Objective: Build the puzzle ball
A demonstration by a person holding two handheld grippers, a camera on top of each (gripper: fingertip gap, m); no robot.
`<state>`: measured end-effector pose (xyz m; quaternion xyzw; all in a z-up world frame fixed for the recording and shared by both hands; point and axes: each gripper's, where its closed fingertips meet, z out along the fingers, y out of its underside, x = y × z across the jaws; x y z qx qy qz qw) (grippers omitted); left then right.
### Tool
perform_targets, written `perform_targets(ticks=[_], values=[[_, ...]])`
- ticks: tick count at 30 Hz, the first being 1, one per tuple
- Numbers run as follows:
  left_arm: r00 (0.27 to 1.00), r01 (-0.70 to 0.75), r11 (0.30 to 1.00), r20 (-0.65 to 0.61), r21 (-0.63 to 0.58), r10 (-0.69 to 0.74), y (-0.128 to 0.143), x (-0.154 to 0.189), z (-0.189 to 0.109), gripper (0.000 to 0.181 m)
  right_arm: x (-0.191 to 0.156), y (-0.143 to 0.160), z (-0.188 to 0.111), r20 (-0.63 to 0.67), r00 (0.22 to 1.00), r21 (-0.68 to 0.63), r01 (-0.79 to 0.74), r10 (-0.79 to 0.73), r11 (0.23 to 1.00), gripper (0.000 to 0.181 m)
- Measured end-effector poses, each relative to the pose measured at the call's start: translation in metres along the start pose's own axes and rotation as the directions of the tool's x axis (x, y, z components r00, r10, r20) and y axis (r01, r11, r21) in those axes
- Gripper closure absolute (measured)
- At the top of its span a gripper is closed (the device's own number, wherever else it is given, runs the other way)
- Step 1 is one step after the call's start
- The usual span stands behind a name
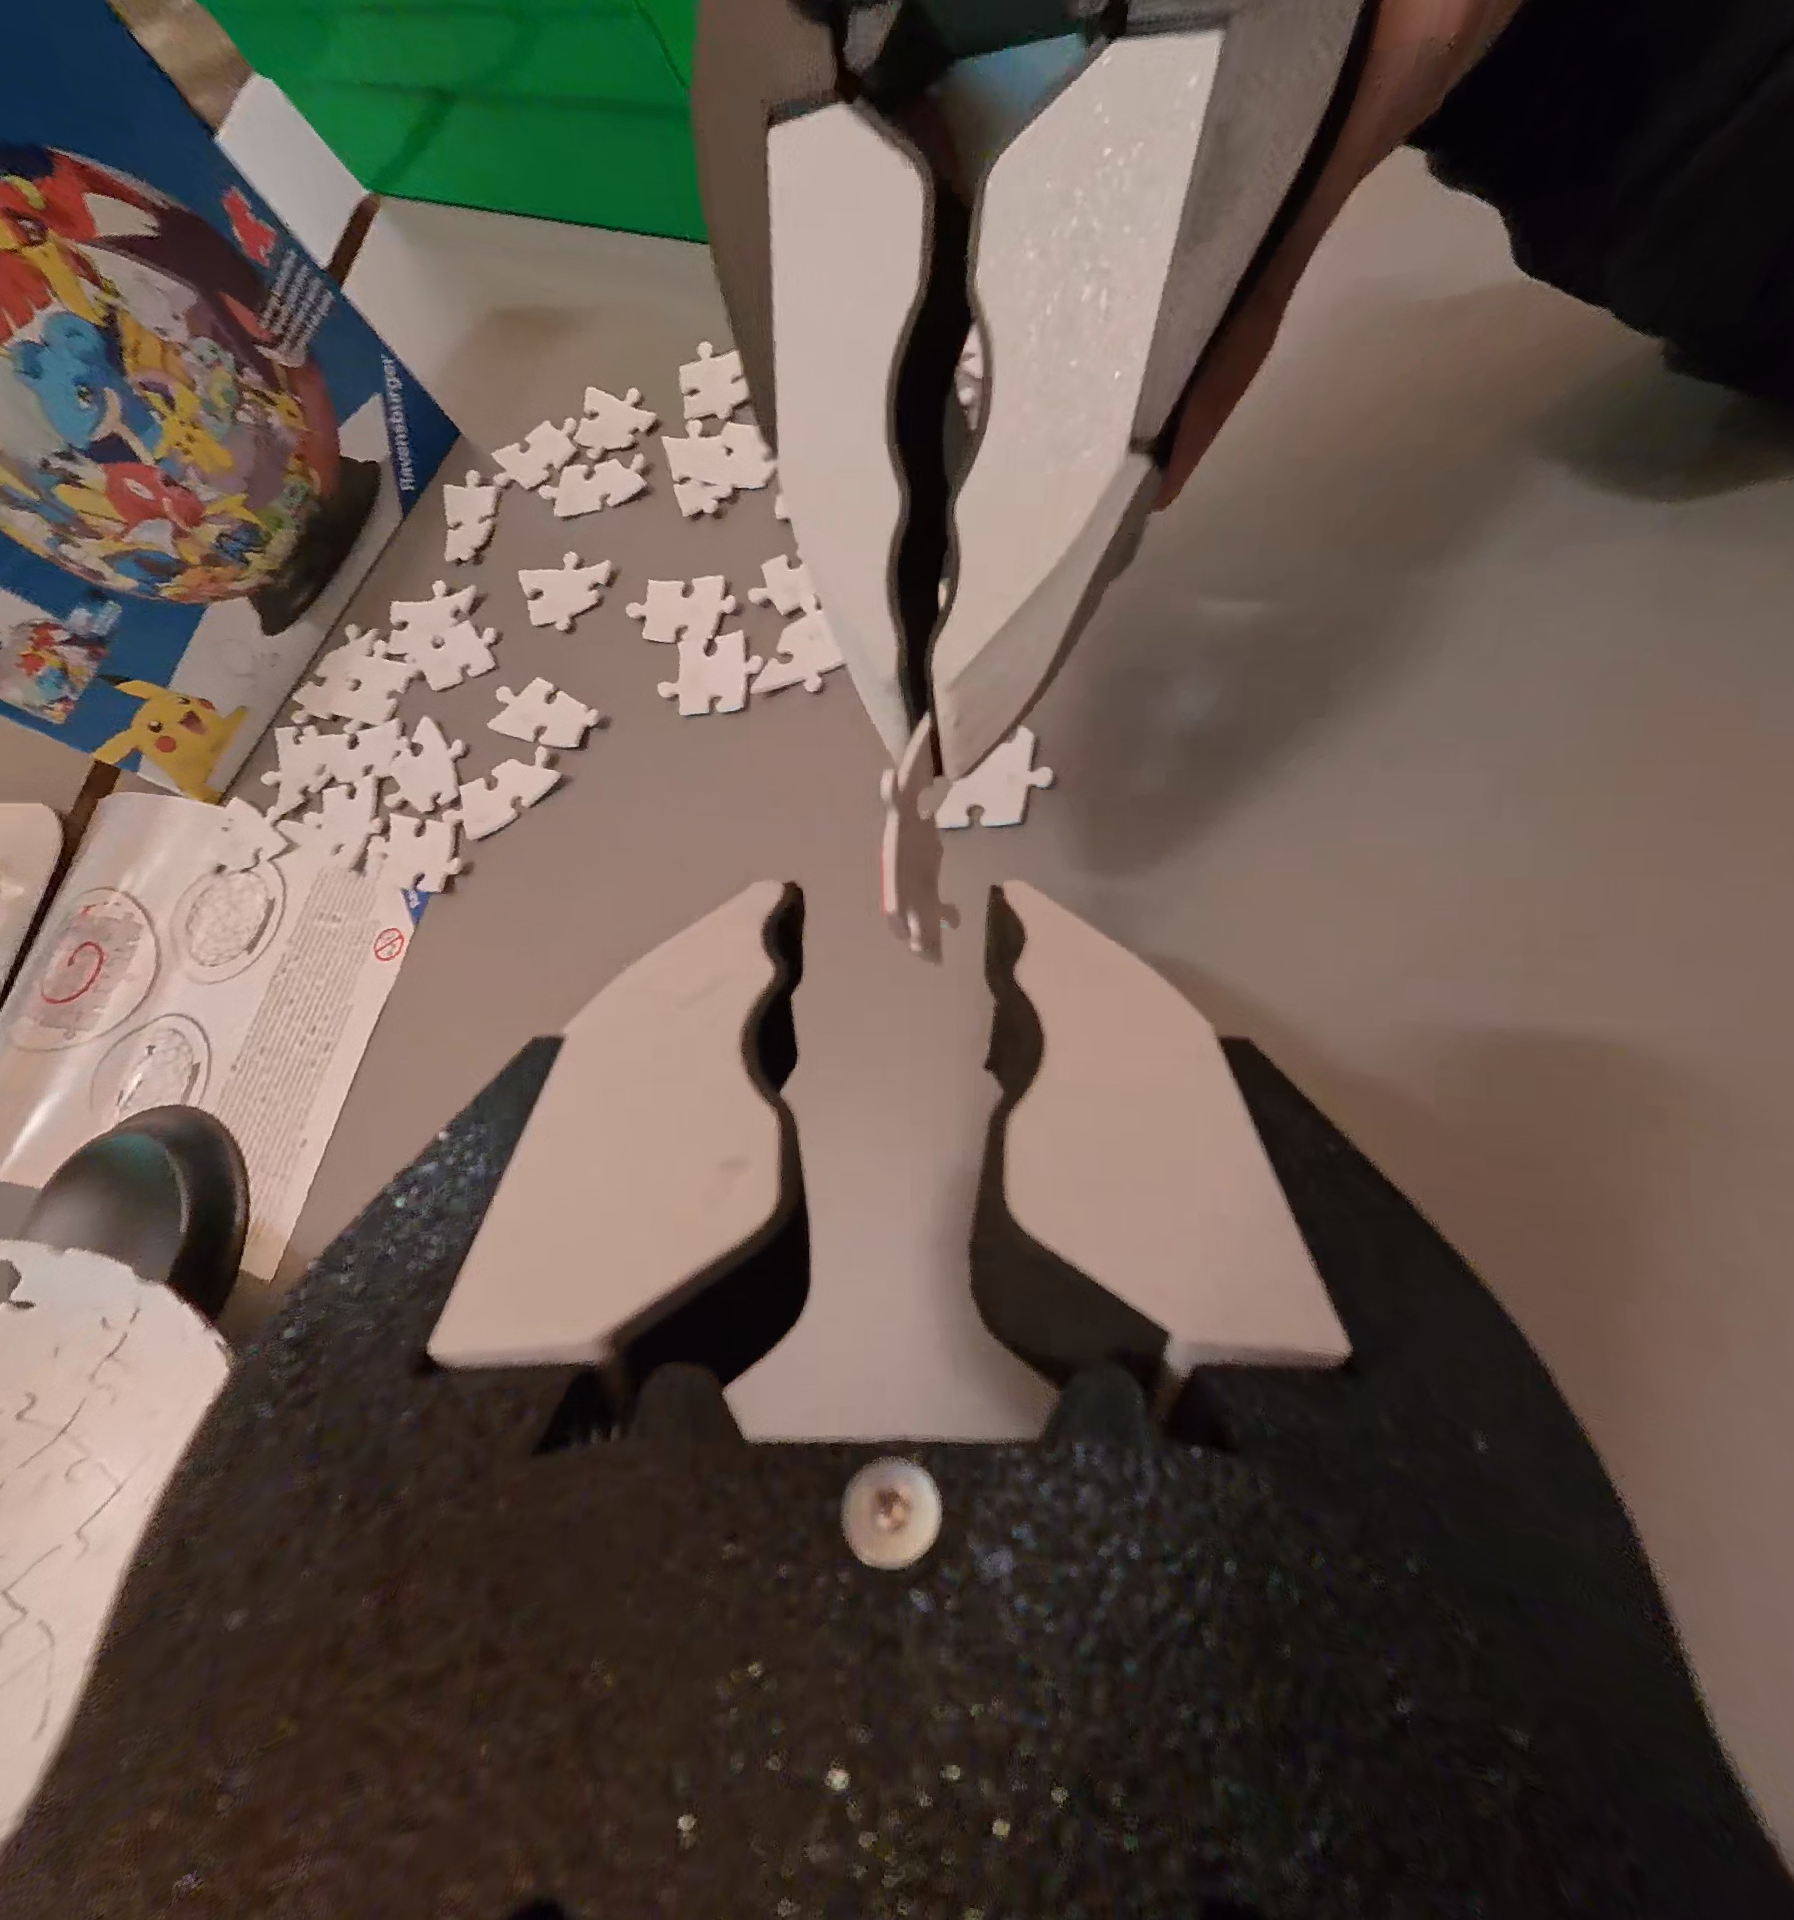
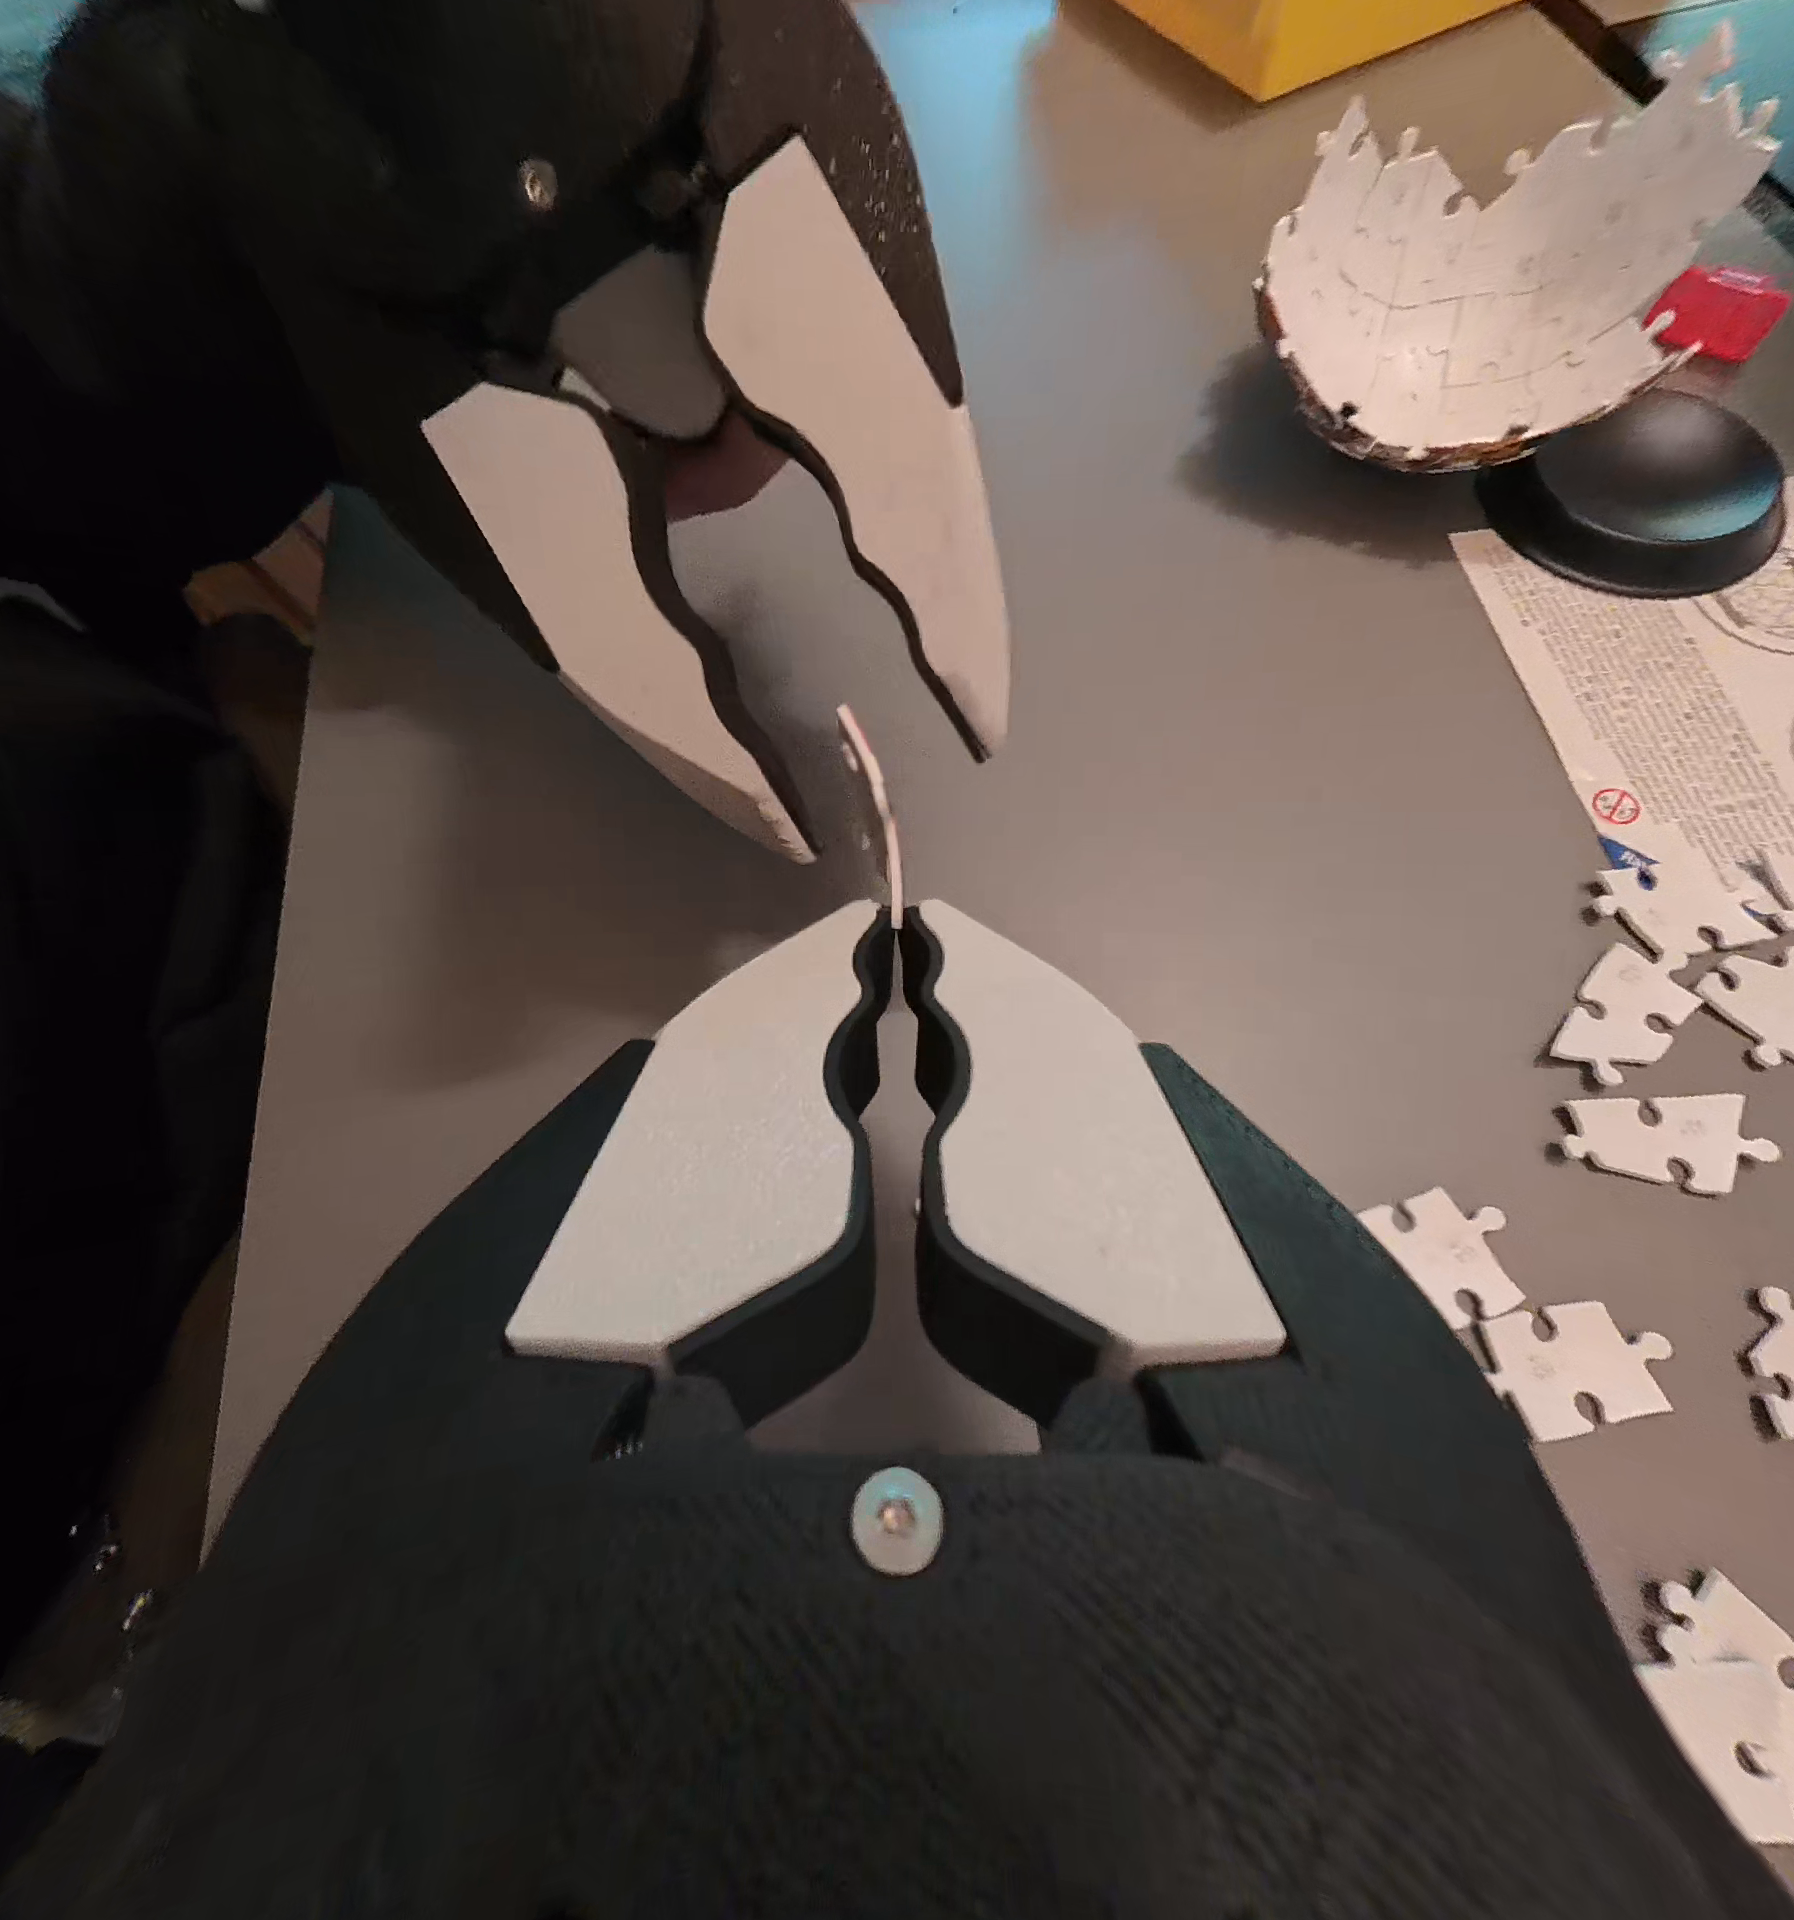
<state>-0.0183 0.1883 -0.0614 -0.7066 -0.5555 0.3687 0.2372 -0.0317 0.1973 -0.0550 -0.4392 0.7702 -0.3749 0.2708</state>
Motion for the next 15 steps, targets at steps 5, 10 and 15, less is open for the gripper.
perform_targets(ticks=[5,10,15], values=[[0.997,-0.004,1.000,-0.078,-0.017,0.003,-0.007,0.009,-0.002,0.179,-0.006,0.008,0.007,0.003,0.999,-0.090,0.054,-0.054,0.994,0.179],[0.996,0.038,0.998,-0.081,-0.045,-0.041,-0.007,0.005,0.001,0.179,-0.004,0.007,0.007,-0.031,0.995,-0.107,0.087,-0.091,0.990,0.179],[0.974,0.228,0.960,-0.031,0.165,-0.225,-0.023,-0.018,-0.014,0.180,0.012,-0.021,-0.006,-0.100,0.995,0.138,0.029,-0.015,0.990,0.179]])
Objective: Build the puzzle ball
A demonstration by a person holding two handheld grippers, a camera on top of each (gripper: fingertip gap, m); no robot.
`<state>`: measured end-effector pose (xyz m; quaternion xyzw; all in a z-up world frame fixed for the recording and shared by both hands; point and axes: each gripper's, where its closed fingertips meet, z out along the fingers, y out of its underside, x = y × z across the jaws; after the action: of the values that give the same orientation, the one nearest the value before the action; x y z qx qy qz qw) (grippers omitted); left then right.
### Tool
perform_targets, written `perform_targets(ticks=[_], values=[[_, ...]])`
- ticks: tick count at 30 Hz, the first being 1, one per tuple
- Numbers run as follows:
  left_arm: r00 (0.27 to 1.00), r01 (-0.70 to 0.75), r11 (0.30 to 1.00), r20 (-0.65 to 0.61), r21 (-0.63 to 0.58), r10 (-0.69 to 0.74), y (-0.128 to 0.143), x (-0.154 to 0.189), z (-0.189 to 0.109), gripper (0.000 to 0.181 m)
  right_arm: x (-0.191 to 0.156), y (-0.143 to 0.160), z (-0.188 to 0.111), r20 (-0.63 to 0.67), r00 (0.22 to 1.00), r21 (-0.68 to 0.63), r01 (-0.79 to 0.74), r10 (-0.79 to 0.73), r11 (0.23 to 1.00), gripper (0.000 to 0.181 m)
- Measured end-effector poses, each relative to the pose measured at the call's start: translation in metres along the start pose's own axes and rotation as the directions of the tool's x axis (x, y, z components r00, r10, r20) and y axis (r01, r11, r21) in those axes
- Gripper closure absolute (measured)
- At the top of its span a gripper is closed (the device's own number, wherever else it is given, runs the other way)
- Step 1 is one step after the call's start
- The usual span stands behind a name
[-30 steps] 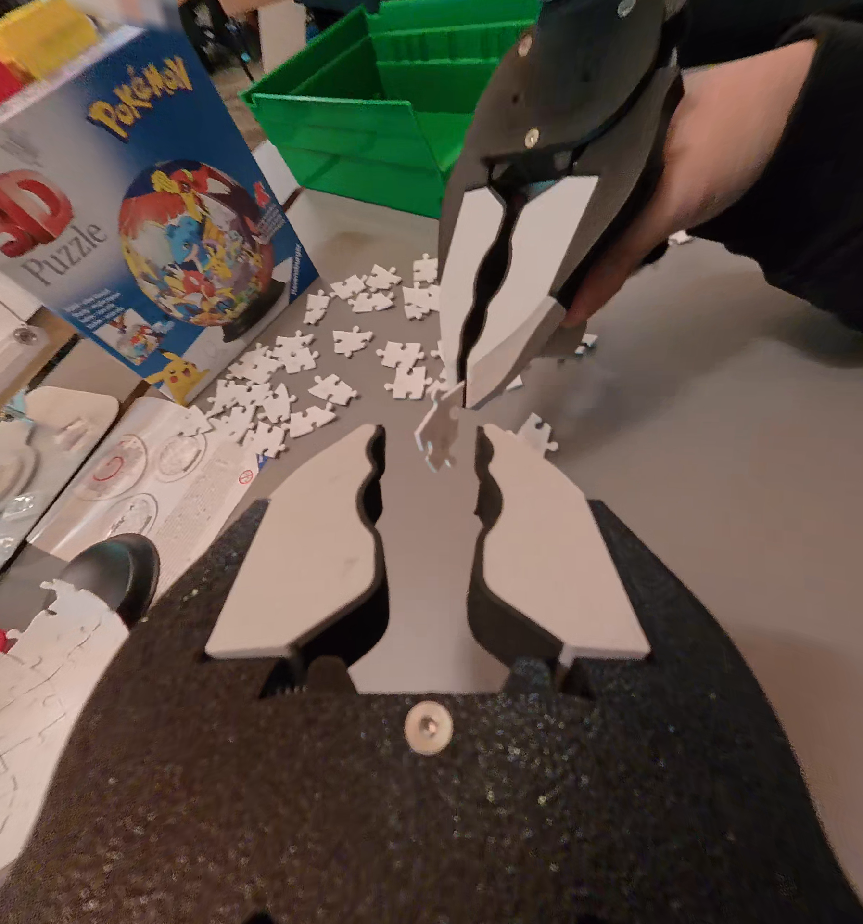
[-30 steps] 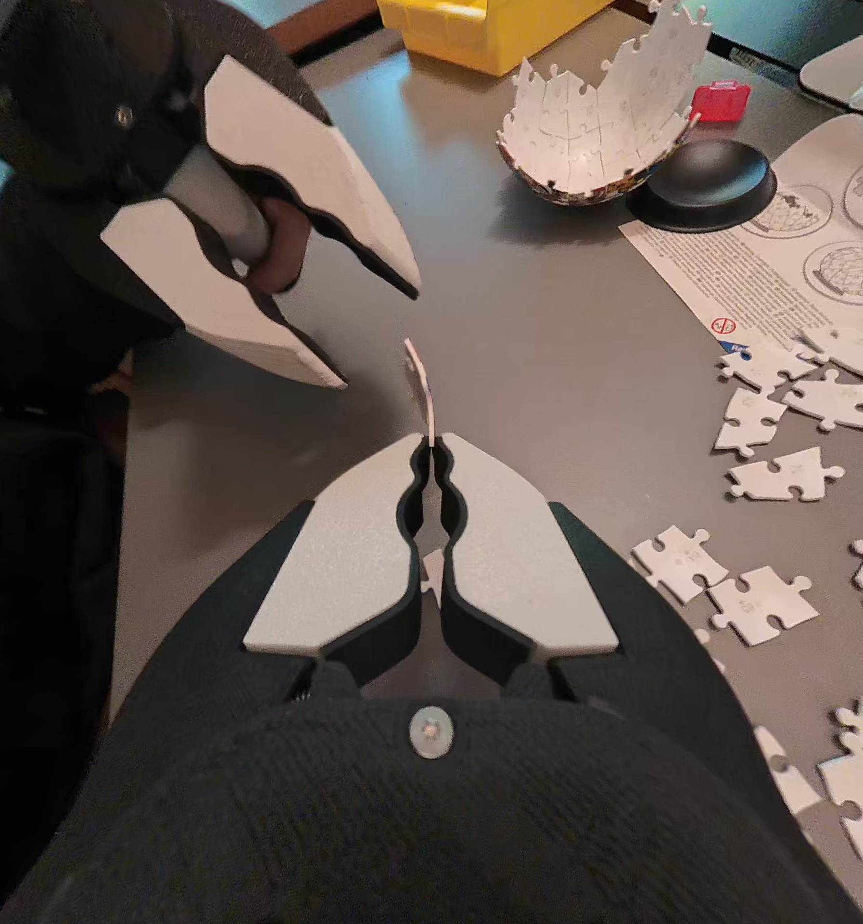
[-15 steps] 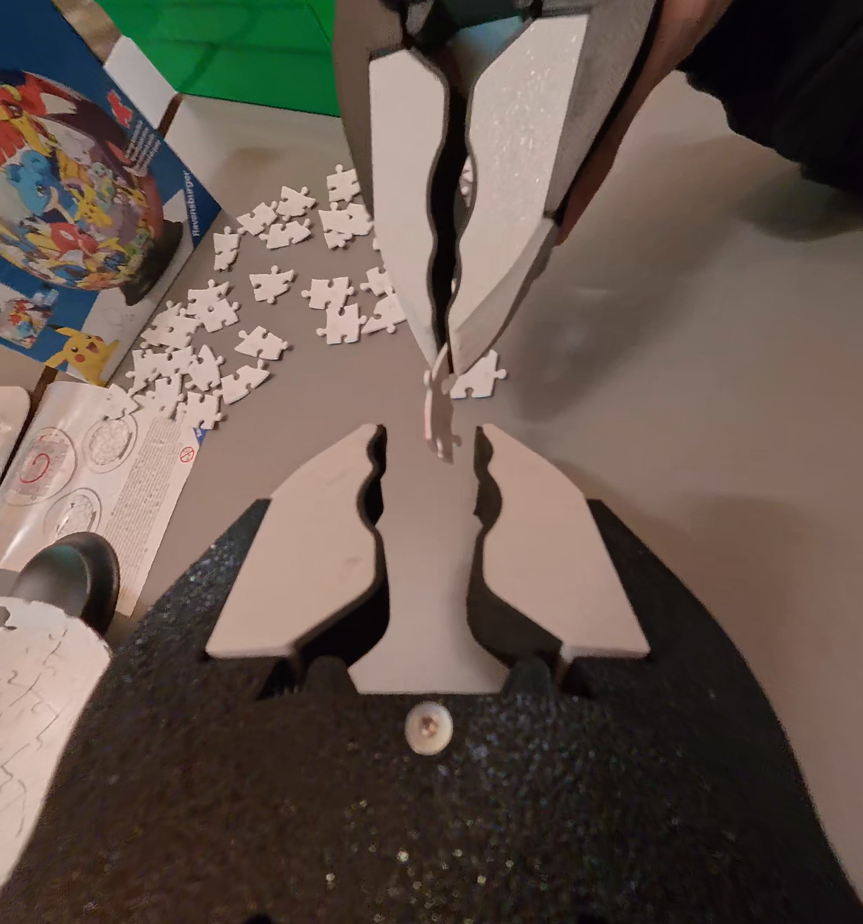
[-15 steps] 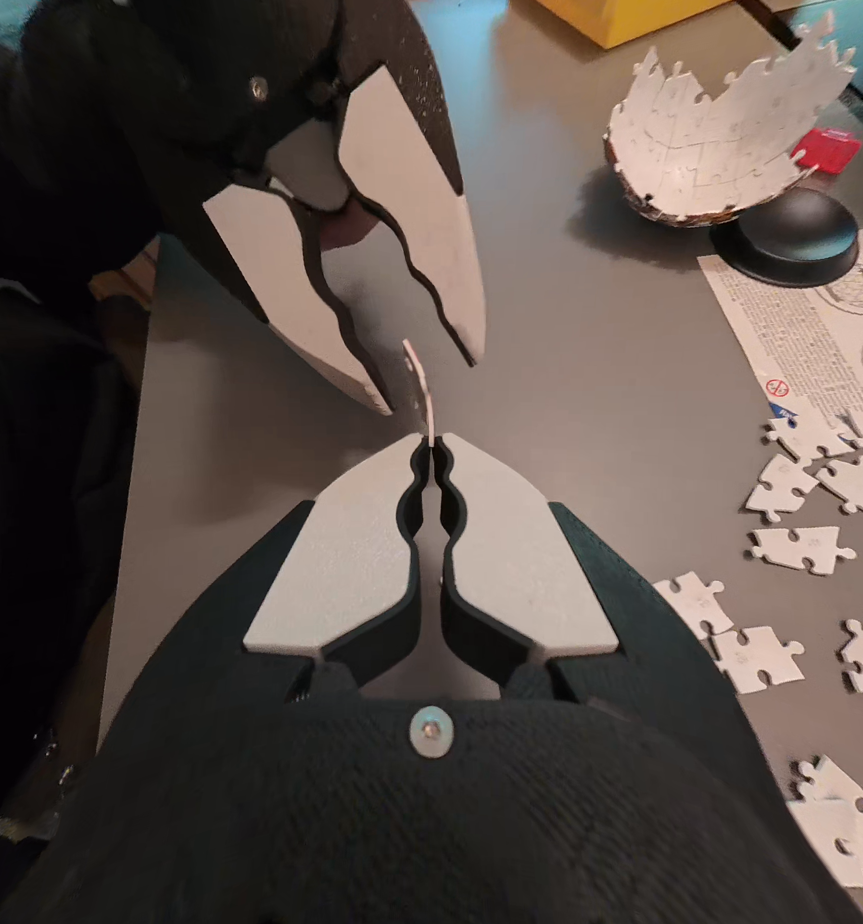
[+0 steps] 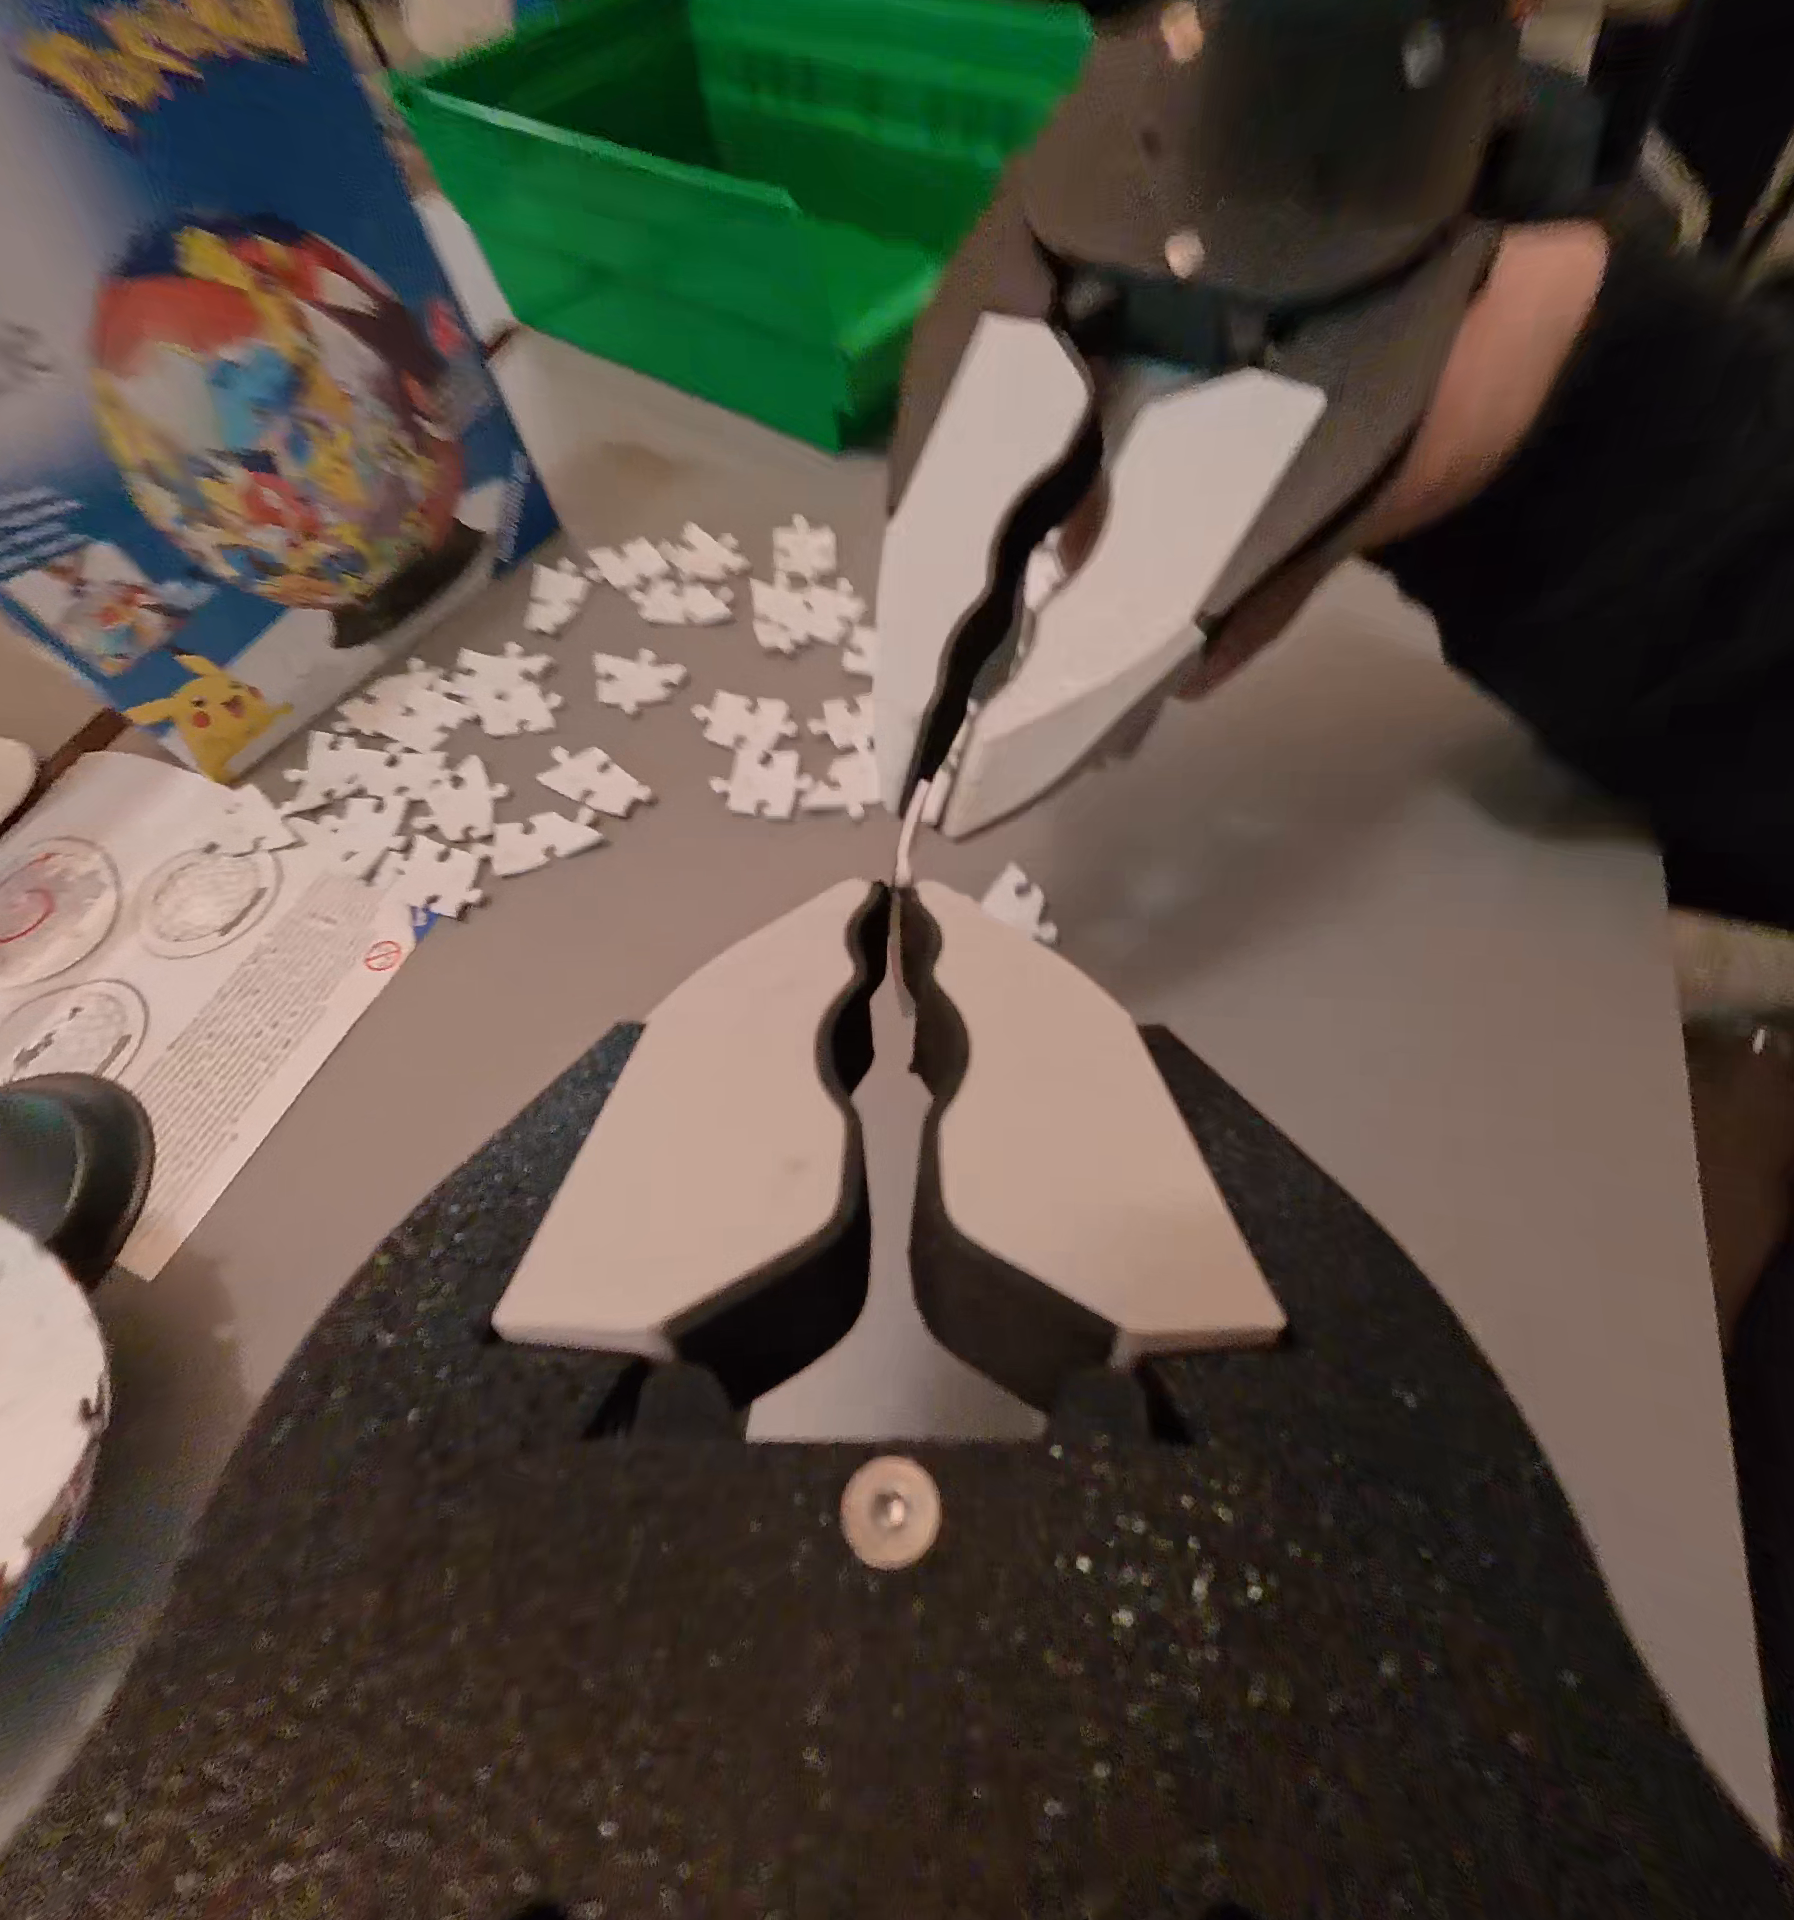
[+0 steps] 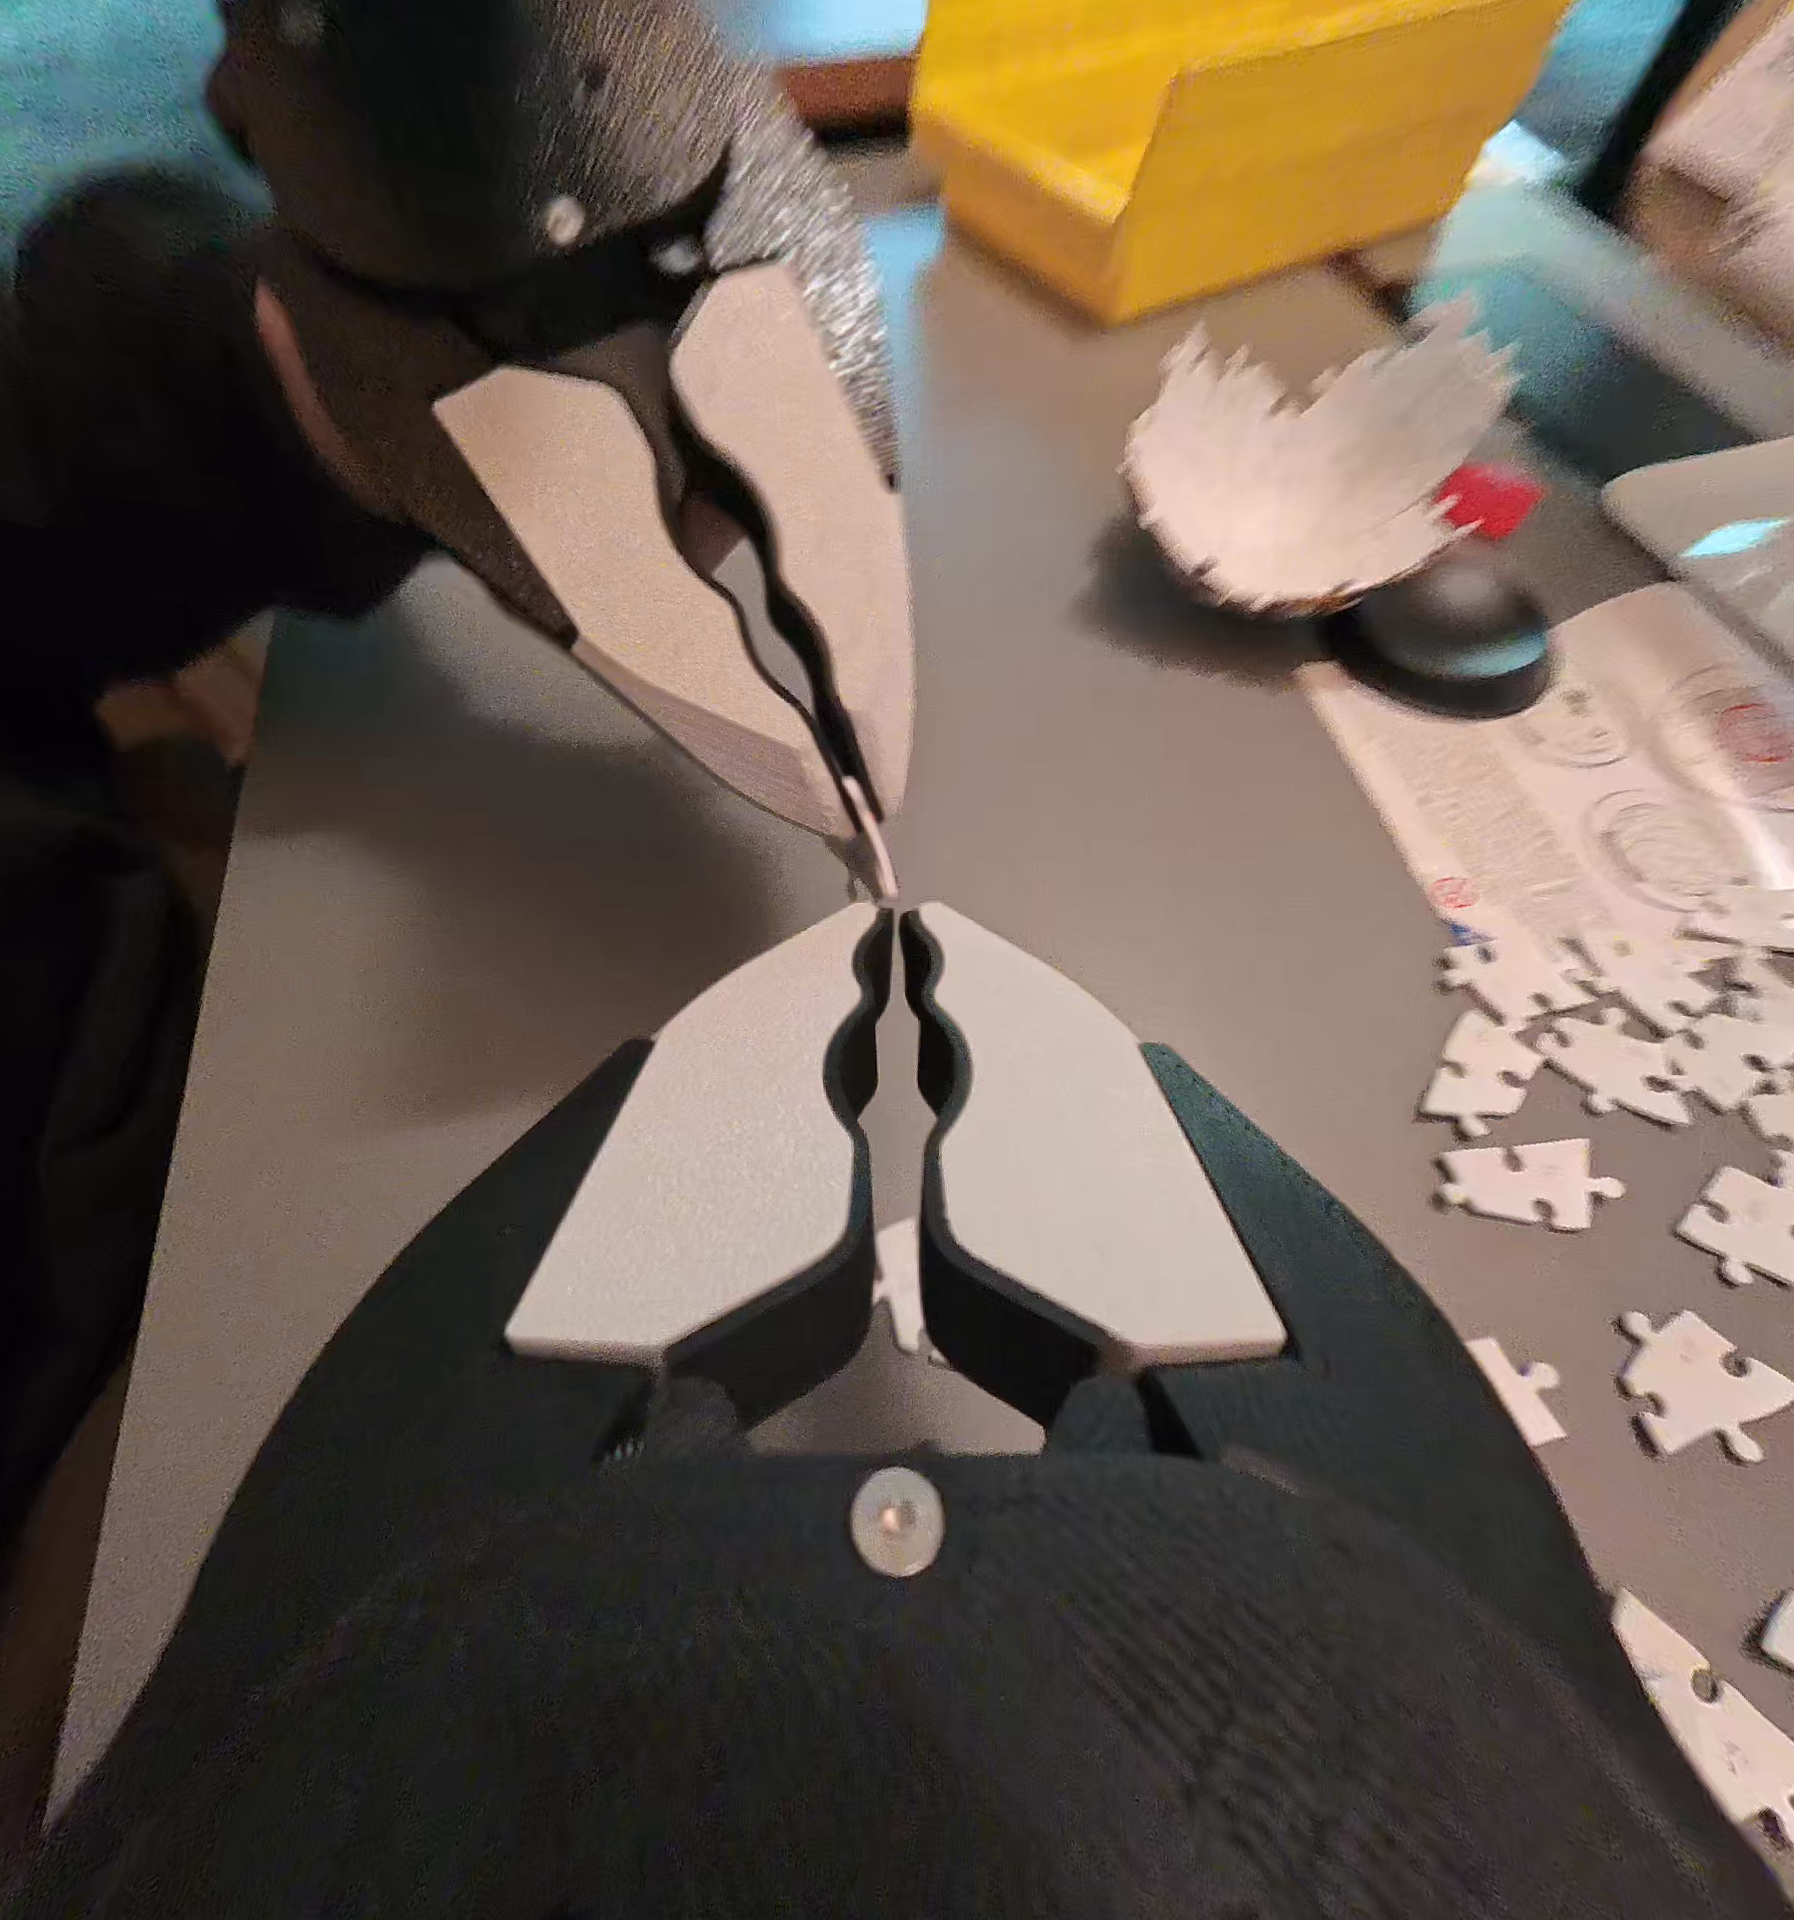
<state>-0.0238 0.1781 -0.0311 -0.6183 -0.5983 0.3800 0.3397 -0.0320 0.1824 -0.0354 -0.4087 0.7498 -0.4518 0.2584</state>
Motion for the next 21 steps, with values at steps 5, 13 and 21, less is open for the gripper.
perform_targets(ticks=[5,13,21], values=[[0.985,0.165,0.940,-0.009,0.298,-0.170,-0.029,-0.012,-0.022,0.180,0.008,-0.020,0.004,-0.032,0.997,0.157,-0.065,0.071,0.985,0.152],[0.973,0.228,0.871,-0.089,0.436,-0.211,-0.038,-0.006,-0.039,0.180,-0.009,-0.063,0.006,0.161,0.973,0.429,-0.222,0.168,0.875,0.173],[0.958,0.286,0.821,-0.134,0.494,-0.254,-0.041,-0.009,-0.044,0.180,-0.012,-0.068,0.009,0.110,0.989,0.466,-0.143,0.103,0.873,0.171]])
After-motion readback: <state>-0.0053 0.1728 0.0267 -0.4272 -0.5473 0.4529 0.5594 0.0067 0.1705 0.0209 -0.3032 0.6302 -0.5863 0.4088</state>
